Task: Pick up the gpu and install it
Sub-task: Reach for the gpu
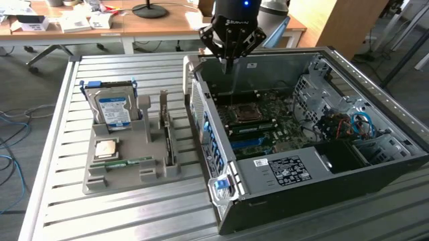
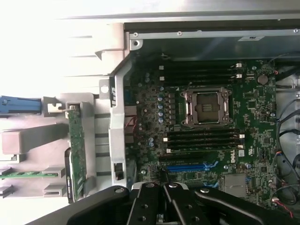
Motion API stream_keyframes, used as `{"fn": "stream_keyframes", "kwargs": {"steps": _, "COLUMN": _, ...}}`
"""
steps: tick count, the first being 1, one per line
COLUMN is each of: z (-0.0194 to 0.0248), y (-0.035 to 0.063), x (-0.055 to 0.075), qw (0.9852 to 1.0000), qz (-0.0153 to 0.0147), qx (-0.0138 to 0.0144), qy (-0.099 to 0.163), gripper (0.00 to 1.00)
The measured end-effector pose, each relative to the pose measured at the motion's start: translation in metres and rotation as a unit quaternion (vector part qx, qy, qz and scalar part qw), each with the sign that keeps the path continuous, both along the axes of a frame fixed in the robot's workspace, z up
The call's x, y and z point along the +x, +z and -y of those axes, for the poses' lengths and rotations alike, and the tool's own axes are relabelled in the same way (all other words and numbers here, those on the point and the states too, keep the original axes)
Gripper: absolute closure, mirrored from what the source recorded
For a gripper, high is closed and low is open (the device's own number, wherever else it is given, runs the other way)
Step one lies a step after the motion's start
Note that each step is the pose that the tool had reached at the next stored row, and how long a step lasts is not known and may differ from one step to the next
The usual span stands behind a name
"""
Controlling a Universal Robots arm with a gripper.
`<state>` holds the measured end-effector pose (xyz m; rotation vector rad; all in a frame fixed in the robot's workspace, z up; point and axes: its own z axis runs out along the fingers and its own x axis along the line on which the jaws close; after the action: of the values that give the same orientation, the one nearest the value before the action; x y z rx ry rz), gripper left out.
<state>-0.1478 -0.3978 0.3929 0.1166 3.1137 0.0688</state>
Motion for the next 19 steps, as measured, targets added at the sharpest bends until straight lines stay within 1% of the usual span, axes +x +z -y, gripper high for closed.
{"fn": "stream_keyframes", "kwargs": {"steps": 19, "z": -0.0022, "y": -0.0013, "x": -0.041, "qw": 1.0000, "qz": 0.0000, "qx": 0.0000, "qy": 0.000, "gripper": 0.89}}
